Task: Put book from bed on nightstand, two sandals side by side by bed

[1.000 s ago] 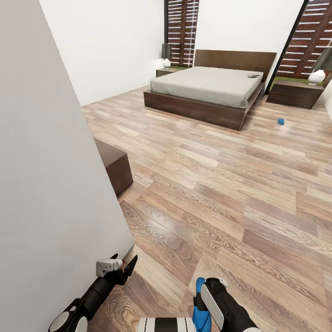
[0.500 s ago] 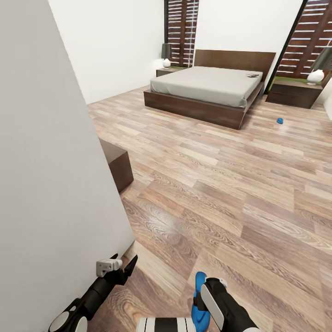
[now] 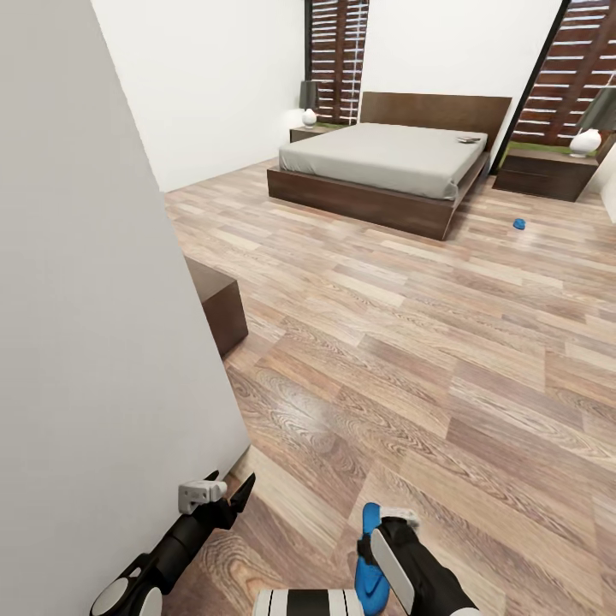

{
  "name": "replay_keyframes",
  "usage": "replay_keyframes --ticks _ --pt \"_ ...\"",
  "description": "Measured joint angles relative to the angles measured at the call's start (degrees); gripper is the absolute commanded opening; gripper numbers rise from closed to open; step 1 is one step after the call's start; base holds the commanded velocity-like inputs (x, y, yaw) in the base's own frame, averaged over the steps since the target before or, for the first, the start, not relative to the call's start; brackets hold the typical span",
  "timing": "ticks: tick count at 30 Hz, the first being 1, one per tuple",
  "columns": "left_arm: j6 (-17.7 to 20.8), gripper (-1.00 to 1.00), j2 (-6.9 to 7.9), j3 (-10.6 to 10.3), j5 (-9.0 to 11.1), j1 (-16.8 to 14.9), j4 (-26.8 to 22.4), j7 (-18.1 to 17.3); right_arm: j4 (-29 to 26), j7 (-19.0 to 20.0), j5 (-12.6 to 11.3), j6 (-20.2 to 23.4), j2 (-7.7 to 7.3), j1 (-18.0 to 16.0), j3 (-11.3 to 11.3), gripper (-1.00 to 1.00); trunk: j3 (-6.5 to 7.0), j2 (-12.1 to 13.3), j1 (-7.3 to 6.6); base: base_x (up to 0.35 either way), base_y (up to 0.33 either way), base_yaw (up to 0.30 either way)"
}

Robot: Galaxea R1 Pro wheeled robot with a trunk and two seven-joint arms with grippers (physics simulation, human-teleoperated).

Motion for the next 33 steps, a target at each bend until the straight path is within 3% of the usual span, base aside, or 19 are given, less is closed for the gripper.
replay_keyframes --ticks 2,9,29,33 --pt "-0.01 1.00 0.00 0.00 0.00 0.00 0.03 0.00 0.00 -0.05 0.28 -4.71 0.01 0.00 2.45 1.00 0.00 0.00 0.00 0.000 0.000 0.000" --pt "-0.03 1.00 0.00 -0.06 -0.04 0.00 0.54 0.00 0.01 -0.20 0.43 -10.60 -0.06 0.01 6.85 1.00 0.00 0.00 0.00 0.000 0.000 0.000" --pt "-0.05 1.00 0.01 -2.00 -0.09 0.00 1.10 0.08 0.01 -0.21 0.02 -11.09 -0.16 0.01 7.23 1.00 0.00 0.00 0.00 0.000 0.000 0.000" --pt "0.03 1.00 0.00 -2.02 -0.09 0.00 1.10 0.09 0.01 -0.20 -0.12 -11.05 -0.17 0.01 7.23 1.00 -0.88 -0.05 0.11 0.000 0.000 0.000"
